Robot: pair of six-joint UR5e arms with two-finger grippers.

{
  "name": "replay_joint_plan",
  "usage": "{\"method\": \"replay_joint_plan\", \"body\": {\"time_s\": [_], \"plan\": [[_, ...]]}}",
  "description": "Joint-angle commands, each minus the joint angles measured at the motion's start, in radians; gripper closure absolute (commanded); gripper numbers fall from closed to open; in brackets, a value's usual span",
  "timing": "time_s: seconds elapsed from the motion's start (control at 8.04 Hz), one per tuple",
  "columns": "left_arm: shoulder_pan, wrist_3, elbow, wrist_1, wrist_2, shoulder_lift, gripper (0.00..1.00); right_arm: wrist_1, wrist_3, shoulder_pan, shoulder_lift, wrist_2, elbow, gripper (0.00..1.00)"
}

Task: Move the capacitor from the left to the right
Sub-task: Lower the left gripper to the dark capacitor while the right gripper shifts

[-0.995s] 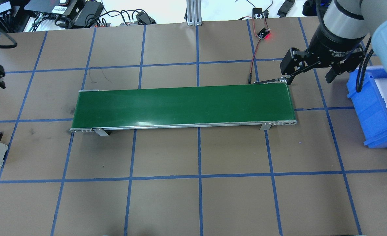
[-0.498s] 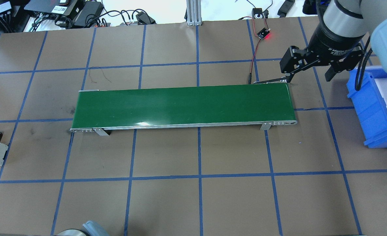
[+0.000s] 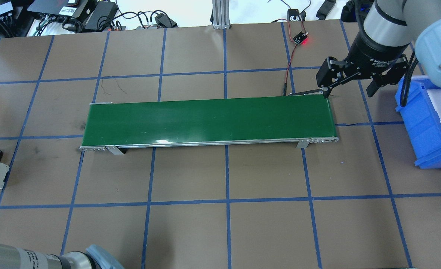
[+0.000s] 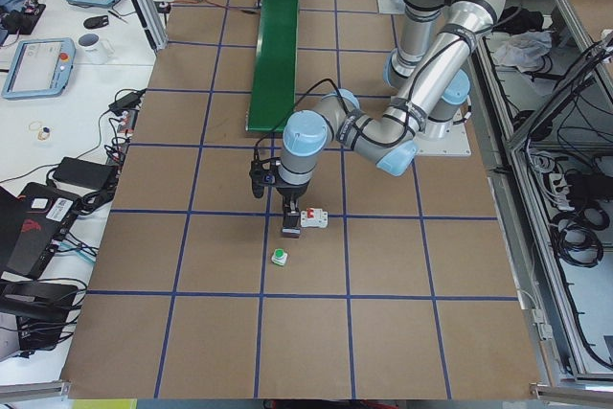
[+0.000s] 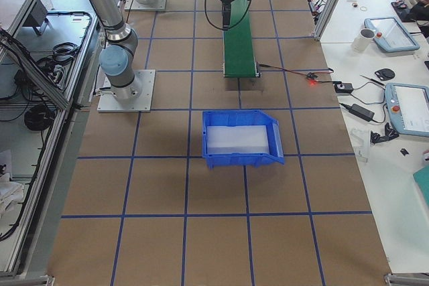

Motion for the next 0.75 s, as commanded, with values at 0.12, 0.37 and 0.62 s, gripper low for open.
{"method": "replay_joint_plan", "body": {"time_s": [0.12,0.37,0.62], "plan": [[0.016,0.139,-0.082,0.078,-0.01,-0.056,0.0,-0.007,-0.001,0.001,0.065,0.107,0.003,0.0],[0.016,0.141,-0.091,0.077,-0.008,-0.084,0.0,-0.062,-0.023,0.001,0.114,0.158,0.005,0.0],[0.016,0.141,-0.084,0.08,-0.012,-0.154,0.0,-0.103,-0.027,0.001,0.171,0.181,0.005,0.0]]}}
